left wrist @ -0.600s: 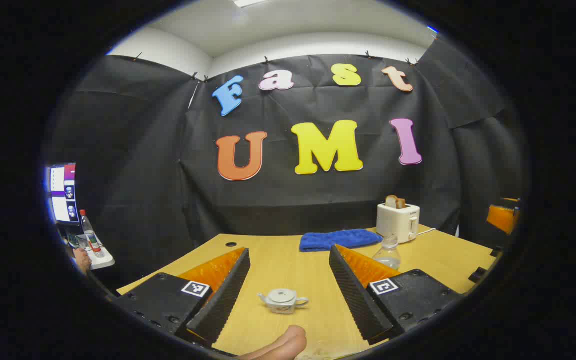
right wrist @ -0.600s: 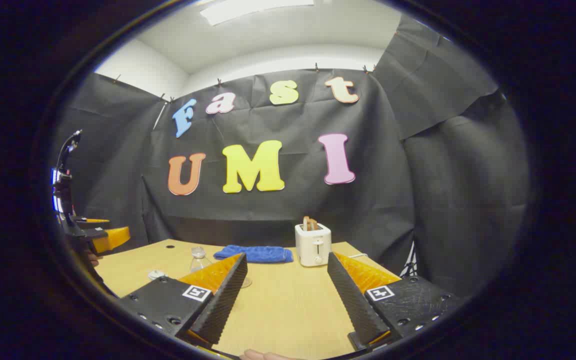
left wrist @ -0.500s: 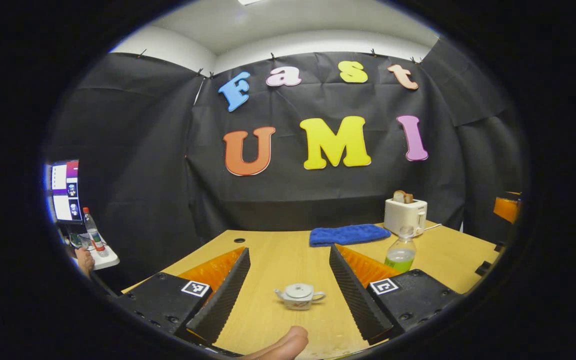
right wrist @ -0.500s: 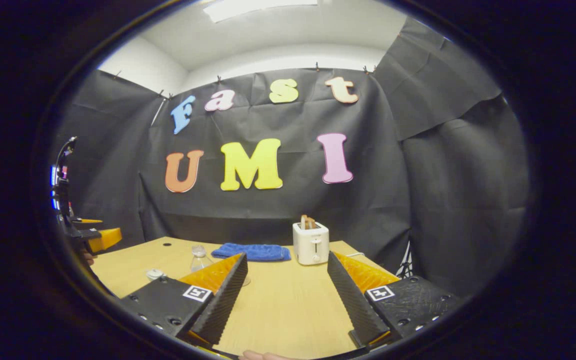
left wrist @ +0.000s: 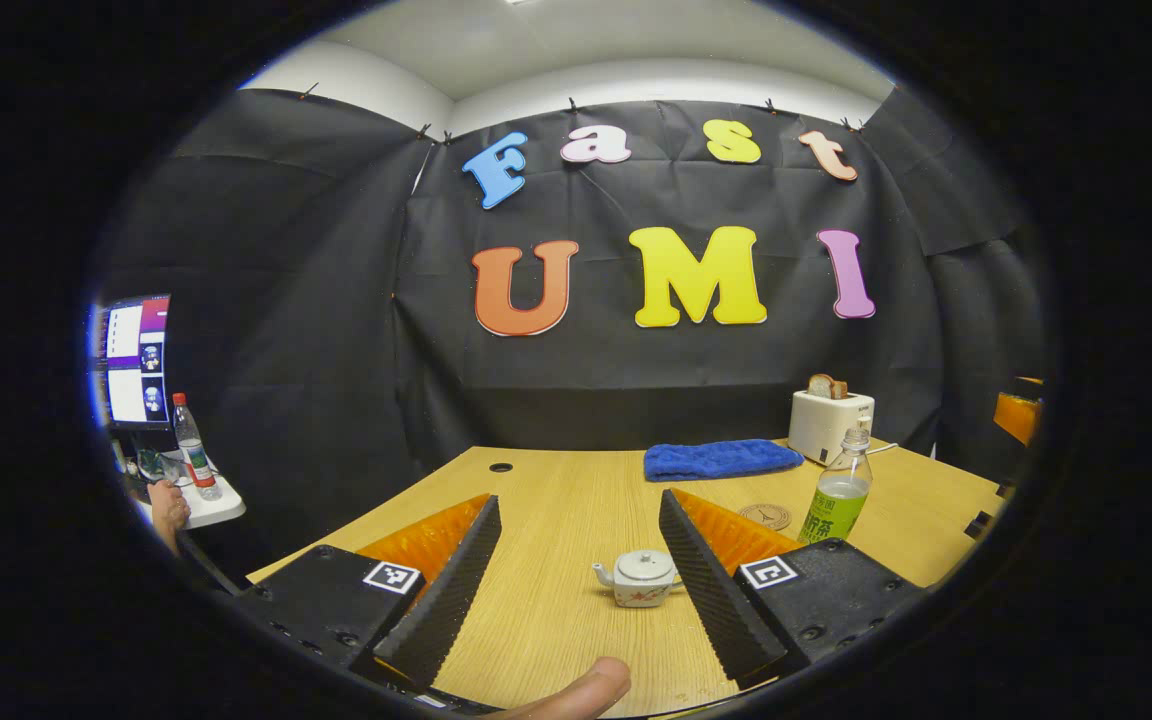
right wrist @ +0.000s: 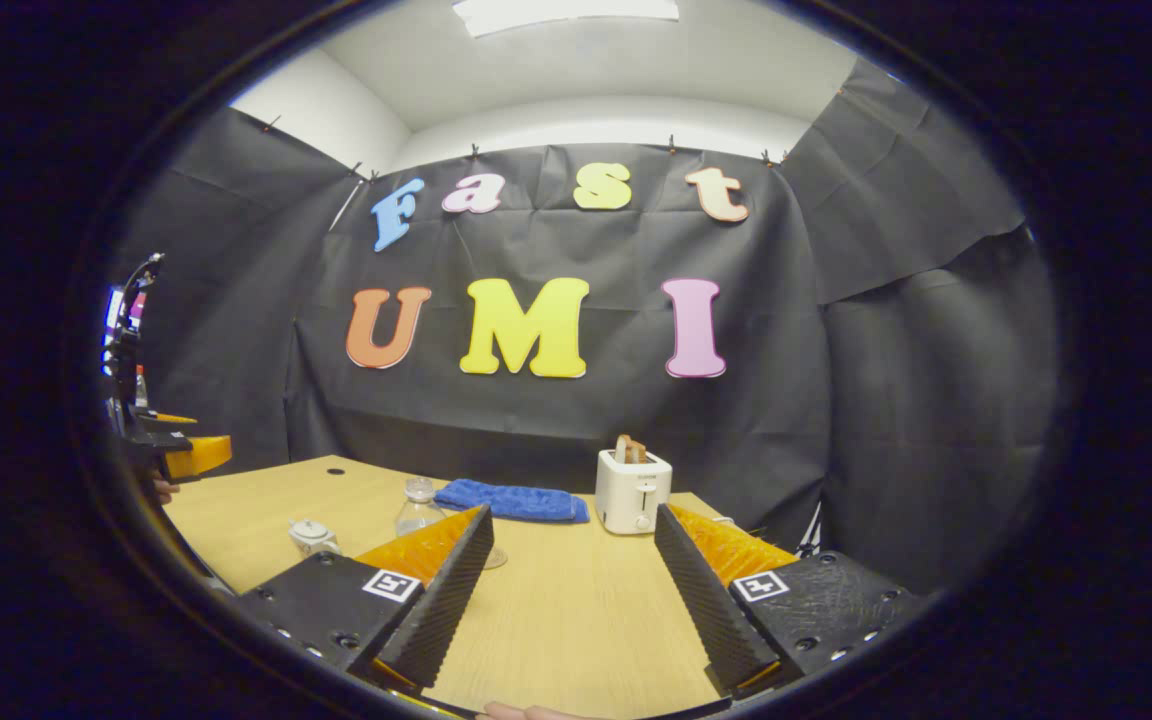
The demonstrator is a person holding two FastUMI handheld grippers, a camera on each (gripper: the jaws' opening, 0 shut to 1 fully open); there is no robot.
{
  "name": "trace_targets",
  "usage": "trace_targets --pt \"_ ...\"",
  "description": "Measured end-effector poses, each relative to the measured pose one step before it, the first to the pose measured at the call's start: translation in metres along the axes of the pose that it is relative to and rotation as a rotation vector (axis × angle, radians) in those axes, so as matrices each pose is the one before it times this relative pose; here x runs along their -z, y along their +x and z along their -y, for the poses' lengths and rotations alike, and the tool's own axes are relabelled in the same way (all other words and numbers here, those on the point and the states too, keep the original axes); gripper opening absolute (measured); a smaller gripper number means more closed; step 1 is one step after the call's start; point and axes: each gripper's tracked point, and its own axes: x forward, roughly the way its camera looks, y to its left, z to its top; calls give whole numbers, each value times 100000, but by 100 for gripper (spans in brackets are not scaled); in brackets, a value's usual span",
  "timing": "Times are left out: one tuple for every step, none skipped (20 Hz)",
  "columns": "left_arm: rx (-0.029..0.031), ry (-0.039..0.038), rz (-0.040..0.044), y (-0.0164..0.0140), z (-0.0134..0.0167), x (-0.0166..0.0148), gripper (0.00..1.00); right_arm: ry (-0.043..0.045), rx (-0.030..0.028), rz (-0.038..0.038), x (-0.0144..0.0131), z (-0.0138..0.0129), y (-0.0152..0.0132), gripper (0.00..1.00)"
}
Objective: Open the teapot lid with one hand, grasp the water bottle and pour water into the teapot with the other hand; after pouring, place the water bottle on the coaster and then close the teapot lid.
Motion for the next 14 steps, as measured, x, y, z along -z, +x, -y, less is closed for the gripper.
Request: trace_targets --pt "50 7 -361 17 20 158 100 -400 96 -428 290 49 0 97" --pt "37 33 -414 -25 30 267 100 32 -253 -397 140 -64 20 97" --pt "11 -29 -335 -42 -22 160 100 437 -418 -529 300 -158 164 97" --pt "-48 -338 -233 45 -129 199 100 453 -389 -798 179 -93 -13 97" --pt "213 -353 -354 34 -25 198 100 309 2 -704 195 97 80 97" --pt "100 -287 -366 -4 35 120 100 163 54 -286 79 38 40 97" --pt "236 -276 -406 36 12 179 100 5 44 -186 159 -38 32 97" --pt "233 -363 -760 182 -37 340 100 -217 68 -87 67 3 51 97" --pt "163 -431 -819 176 -36 329 100 -460 158 -117 196 21 12 97" --pt "-83 -524 -821 287 -141 303 100 -371 -6 -262 176 -43 62 97" --pt "50 -497 -815 319 -76 293 100 -145 -297 -360 266 -115 73 97" --pt "165 -656 -467 189 -1 365 100 -47 -418 -461 243 -116 112 98" --pt "339 -672 -549 398 41 361 100 -160 -479 -392 394 -118 183 98" --pt "588 -797 -787 417 53 537 100 -221 -349 -457 359 -133 221 98"
